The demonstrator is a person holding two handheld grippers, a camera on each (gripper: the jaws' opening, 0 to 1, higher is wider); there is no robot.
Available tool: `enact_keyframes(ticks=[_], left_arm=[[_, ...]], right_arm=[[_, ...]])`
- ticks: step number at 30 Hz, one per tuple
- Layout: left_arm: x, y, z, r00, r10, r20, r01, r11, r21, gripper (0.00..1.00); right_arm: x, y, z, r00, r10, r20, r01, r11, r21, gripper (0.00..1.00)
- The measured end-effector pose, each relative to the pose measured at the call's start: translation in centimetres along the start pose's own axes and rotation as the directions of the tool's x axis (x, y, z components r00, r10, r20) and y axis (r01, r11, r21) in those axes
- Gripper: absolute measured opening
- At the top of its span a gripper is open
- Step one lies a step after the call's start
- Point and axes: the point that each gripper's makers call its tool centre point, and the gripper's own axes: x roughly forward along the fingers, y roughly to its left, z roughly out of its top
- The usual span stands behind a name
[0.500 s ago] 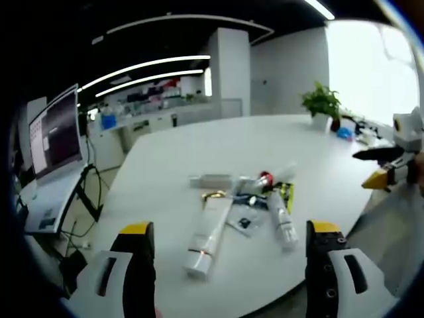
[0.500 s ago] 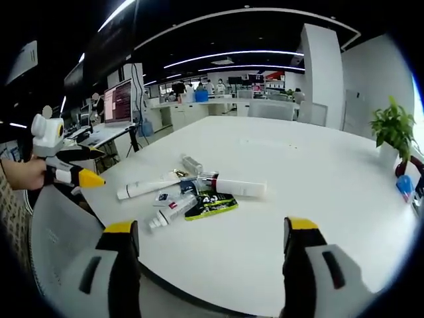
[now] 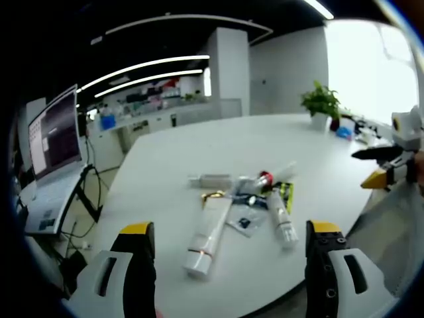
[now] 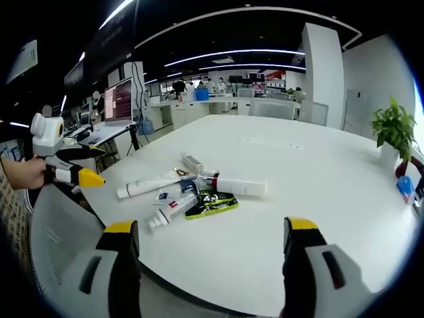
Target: Arrange the skincare products in the storage area until every visible bottle or jar stands upright without overlapping.
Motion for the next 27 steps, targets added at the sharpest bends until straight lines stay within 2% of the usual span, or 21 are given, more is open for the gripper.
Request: enact_keyframes(ticks=[10,23,27], left_arm=[[-0.06,0.14,0.14,1.0,0.005,0.007,-0.005,1.0,0.001,0.93],[-0.01,0.22,-0.05,1.0,0.008,0.0,-0.008,1.0,0.005,0.93],[0.01,0.19,-0.11,1.0,0.005,-0.003,-0.005,1.0,0.004,0.93]], right_arm=[[-0.08,-0.2,0.05,1.0,0.01,-0.003,-0.01,0.998,0.055,0.9],[0.29,-0.42,0.32,1.0,0.023,-0.008,-0.022,0.998,0.066,0.9],[0.66,-0.85,0.36,1.0,0.025,-0.017,-0.025,0.999,0.041,0.89]])
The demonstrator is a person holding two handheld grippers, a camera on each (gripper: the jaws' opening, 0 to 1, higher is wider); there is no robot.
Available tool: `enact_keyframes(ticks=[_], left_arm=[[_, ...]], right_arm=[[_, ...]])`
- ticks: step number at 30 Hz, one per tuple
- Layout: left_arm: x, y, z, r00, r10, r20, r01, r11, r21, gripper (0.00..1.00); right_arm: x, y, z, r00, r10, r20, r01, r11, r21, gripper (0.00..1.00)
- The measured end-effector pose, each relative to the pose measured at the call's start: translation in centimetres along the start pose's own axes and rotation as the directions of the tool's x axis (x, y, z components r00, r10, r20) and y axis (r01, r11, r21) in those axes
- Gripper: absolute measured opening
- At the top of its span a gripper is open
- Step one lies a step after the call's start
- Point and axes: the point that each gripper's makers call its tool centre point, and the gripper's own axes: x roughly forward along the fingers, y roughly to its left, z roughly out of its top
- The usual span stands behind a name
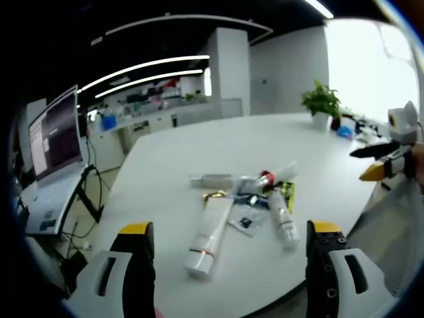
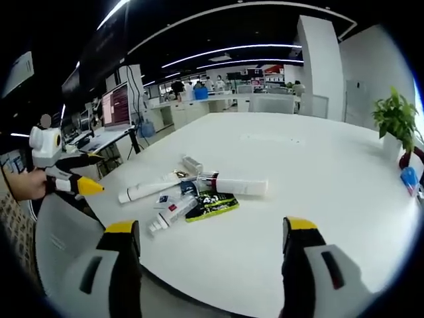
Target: Arrange the skincare products in the storage area until every visible bottle or jar stands upright without overlapping.
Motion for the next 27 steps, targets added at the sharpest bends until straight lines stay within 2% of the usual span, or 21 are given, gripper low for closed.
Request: enact_keyframes(ticks=[5,7,10,14,16,18,27], left_arm=[[0.1,0.0,0.0,1.0,0.0,-0.003,0.0,1.0,0.005,0.92],[0.1,0.0,0.0,1.0,0.001,-0.004,-0.001,1.0,0.005,0.92],[0.1,0.1,-0.1,1.0,0.003,-0.007,-0.003,1.0,0.002,0.92],[0.1,0.1,-0.1,1.0,0.005,-0.006,-0.005,1.0,0.002,0.92],[0.1,0.1,-0.1,1.0,0.006,-0.007,-0.006,1.0,0.003,0.92],[0.1,0.2,-0.1,1.0,0.007,-0.008,-0.007,1.0,0.002,0.91],[0.2,0.1,-0.2,1.0,0.004,-0.017,-0.004,1.0,0.011,0.91]], right_arm=[[0.6,-0.8,0.2,1.0,0.013,-0.016,-0.013,0.999,-0.04,0.87],[1.0,-1.1,0.7,0.999,0.03,-0.022,-0.032,0.996,-0.079,0.86],[2.0,-1.7,1.3,0.998,0.058,-0.04,-0.063,0.986,-0.154,0.84],[3.1,-2.2,1.9,0.995,0.088,-0.054,-0.097,0.978,-0.182,0.82],[3.8,-2.4,2.3,0.992,0.108,-0.062,-0.118,0.973,-0.2,0.81],[4.6,-2.3,2.9,0.986,0.156,-0.067,-0.166,0.964,-0.206,0.79],[7.2,-3.4,3.7,0.969,0.207,-0.132,-0.239,0.921,-0.308,0.74]])
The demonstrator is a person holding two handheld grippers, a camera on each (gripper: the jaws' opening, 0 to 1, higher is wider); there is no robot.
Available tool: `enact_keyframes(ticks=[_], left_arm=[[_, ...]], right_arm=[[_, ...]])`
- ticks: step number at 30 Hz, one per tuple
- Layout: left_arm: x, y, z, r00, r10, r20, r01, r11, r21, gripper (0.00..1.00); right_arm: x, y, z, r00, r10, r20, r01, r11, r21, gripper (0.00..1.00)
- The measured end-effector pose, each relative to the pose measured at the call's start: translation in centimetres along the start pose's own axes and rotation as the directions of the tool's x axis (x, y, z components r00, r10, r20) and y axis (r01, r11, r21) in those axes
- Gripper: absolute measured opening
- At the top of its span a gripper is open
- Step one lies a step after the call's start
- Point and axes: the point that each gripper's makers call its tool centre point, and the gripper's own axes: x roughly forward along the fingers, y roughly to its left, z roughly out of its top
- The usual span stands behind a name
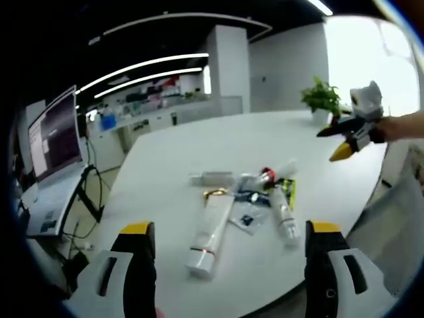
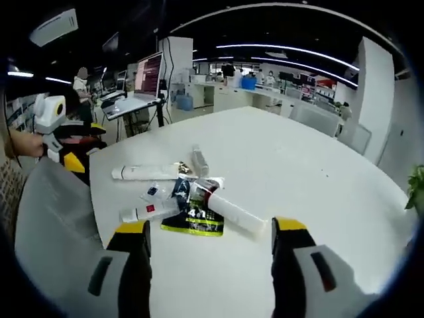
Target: Arrange the skincare products in the storage area until every visible bottle or jar stands upright without overlapping.
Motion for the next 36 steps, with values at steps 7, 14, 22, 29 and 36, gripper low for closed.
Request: enact_keyframes(ticks=[7,14,22,29,36], left_arm=[[0.0,-0.1,-0.3,1.0,-0.006,-0.015,0.006,1.0,0.003,0.9],[0.1,-0.3,-0.5,1.0,-0.011,-0.027,0.012,1.0,0.009,0.91],[0.2,-0.1,-0.8,0.999,-0.005,-0.045,0.005,1.0,-0.005,0.91],[0.3,0.1,-1.1,0.998,0.001,-0.065,-0.002,1.0,-0.014,0.92],[0.5,0.3,-1.3,0.997,0.008,-0.076,-0.01,1.0,-0.022,0.92]], right_arm=[[2.0,-1.5,-0.6,0.997,0.046,-0.066,-0.051,0.995,-0.082,0.7],[4.3,-2.2,-0.9,0.988,0.087,-0.126,-0.108,0.978,-0.177,0.63],[7.5,-2.5,-1.1,0.97,0.163,-0.18,-0.207,0.942,-0.263,0.56],[10.0,-2.4,-2.0,0.936,0.235,-0.261,-0.31,0.901,-0.304,0.46],[11.8,-3.2,-2.6,0.907,0.257,-0.334,-0.373,0.858,-0.353,0.41]])
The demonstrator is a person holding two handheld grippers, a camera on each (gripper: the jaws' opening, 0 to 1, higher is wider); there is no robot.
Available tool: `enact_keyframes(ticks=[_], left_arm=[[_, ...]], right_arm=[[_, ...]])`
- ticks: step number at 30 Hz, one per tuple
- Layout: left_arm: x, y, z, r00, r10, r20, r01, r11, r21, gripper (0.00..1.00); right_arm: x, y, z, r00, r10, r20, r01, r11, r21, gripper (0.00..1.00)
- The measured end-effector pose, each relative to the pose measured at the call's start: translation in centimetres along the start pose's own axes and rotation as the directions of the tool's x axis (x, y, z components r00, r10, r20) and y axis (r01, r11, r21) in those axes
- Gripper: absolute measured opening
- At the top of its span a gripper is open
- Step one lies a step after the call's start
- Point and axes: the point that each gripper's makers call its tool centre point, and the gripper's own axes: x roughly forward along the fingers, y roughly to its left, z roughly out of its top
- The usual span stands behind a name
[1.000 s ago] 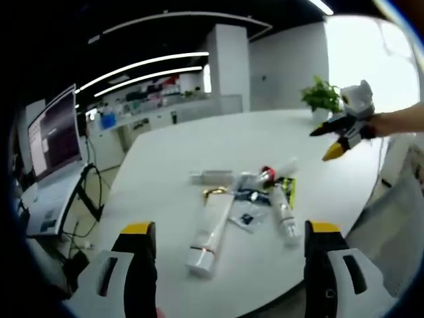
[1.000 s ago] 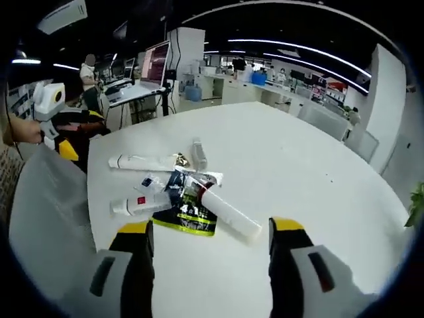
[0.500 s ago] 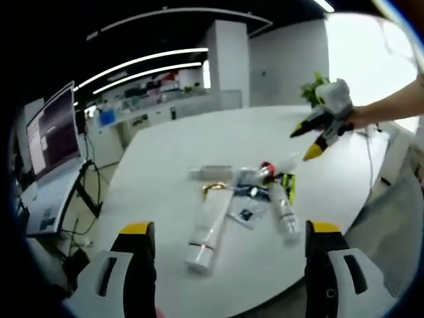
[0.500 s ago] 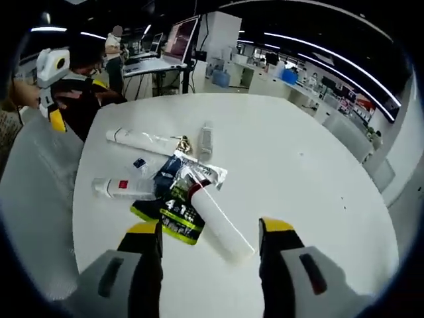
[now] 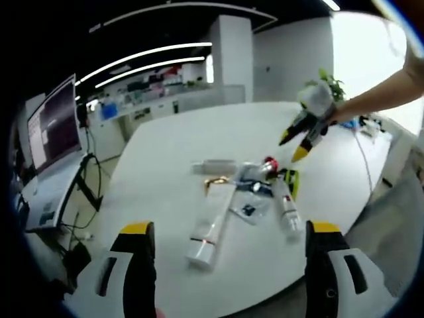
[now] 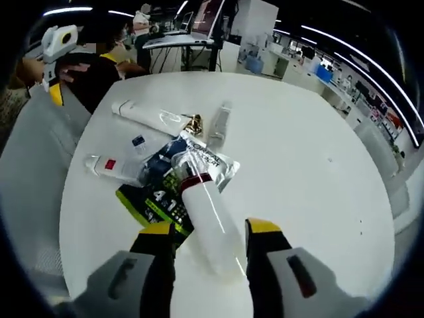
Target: Arrange the skincare products in the storage area until every visible bottle or jar stands upright without overlapping.
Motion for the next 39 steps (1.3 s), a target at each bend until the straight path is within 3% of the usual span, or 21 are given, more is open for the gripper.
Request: enact_keyframes(ticks=[3,6,8,15,21,28,39], left_arm=[[0.0,0.2,-0.1,1.0,0.008,-0.007,-0.008,1.0,-0.002,0.92],[0.1,0.3,-0.2,1.0,0.014,-0.011,-0.014,1.0,-0.007,0.92],[0.1,0.3,-0.2,1.0,0.014,-0.014,-0.014,1.0,-0.008,0.91],[0.1,0.4,-0.4,1.0,0.021,-0.021,-0.022,1.0,-0.011,0.91],[0.2,0.5,-0.4,0.999,0.025,-0.027,-0.026,1.0,-0.009,0.91],[0.3,0.7,-0.4,0.999,0.033,-0.029,-0.034,0.999,-0.011,0.91],[0.5,0.6,-0.5,0.999,0.03,-0.028,-0.03,1.0,0.0,0.91]], right_arm=[[0.6,-0.4,0.0,1.0,0.022,-0.019,-0.023,0.999,-0.03,0.39],[1.3,0.1,0.2,0.996,0.086,-0.035,-0.089,0.994,-0.066,0.32],[1.9,0.7,-0.2,0.987,0.142,-0.08,-0.151,0.981,-0.123,0.29],[3.5,0.7,-1.3,0.964,0.179,-0.197,-0.224,0.944,-0.241,0.31],[3.5,0.7,-1.4,0.95,0.226,-0.213,-0.271,0.938,-0.213,0.3],[3.4,0.8,-1.5,0.955,0.203,-0.218,-0.254,0.938,-0.237,0.28],[2.8,1.3,-1.6,0.983,0.127,-0.132,-0.149,0.975,-0.168,0.28]])
